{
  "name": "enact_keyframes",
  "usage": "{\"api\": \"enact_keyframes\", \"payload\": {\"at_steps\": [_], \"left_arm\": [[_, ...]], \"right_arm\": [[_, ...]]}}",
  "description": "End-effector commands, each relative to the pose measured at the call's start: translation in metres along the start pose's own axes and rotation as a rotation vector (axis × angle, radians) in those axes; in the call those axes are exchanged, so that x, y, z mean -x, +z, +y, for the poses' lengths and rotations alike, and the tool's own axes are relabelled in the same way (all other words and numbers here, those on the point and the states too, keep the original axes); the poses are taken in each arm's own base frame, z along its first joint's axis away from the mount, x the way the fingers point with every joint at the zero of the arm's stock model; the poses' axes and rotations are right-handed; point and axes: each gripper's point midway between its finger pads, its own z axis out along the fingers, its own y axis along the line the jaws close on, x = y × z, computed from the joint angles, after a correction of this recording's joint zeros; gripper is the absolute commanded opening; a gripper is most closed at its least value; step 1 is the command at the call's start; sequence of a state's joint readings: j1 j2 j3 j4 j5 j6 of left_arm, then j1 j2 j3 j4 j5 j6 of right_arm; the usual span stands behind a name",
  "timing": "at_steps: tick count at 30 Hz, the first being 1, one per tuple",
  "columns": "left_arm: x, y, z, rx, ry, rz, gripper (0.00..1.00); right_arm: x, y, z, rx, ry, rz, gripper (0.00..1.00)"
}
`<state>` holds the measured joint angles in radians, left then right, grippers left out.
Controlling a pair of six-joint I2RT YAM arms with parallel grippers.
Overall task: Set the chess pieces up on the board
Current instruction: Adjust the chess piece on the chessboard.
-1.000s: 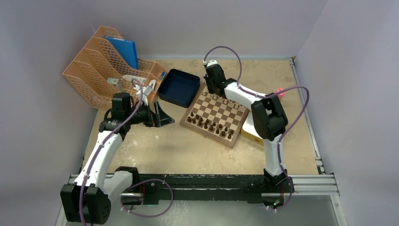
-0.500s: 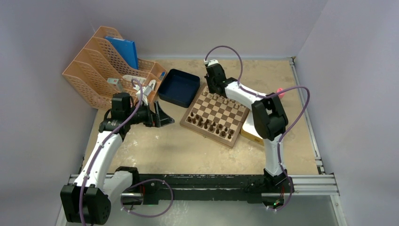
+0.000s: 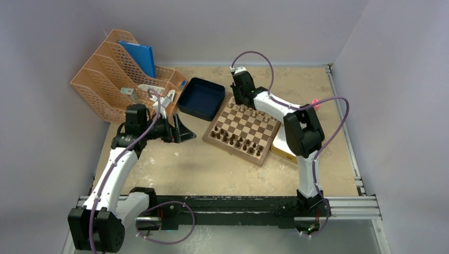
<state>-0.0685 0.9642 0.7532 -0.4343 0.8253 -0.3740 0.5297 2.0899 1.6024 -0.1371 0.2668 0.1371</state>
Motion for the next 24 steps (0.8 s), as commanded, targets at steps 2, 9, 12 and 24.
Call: {"api": "enact_keyframes", "payload": {"at_steps": [2,9,12,24], "left_arm": [[0.009,-0.002,-0.006,-0.016,0.061,-0.037,0.9],[0.01,-0.001,-0.004,-0.002,0.056,-0.038,0.9],[0.012,-0.001,-0.001,0.015,0.049,-0.031,0.9],[0.013,0.005,0.015,0.094,-0.043,0.035,1.0]], "right_arm": [[0.02,-0.006,0.002,0.017,0.028,-0.041,0.15],[0.022,-0.004,-0.002,0.007,0.024,-0.04,0.3],[0.04,-0.007,-0.003,0.005,0.033,-0.055,0.39],[0.084,-0.059,-0.008,0.028,0.085,-0.162,0.58]]}}
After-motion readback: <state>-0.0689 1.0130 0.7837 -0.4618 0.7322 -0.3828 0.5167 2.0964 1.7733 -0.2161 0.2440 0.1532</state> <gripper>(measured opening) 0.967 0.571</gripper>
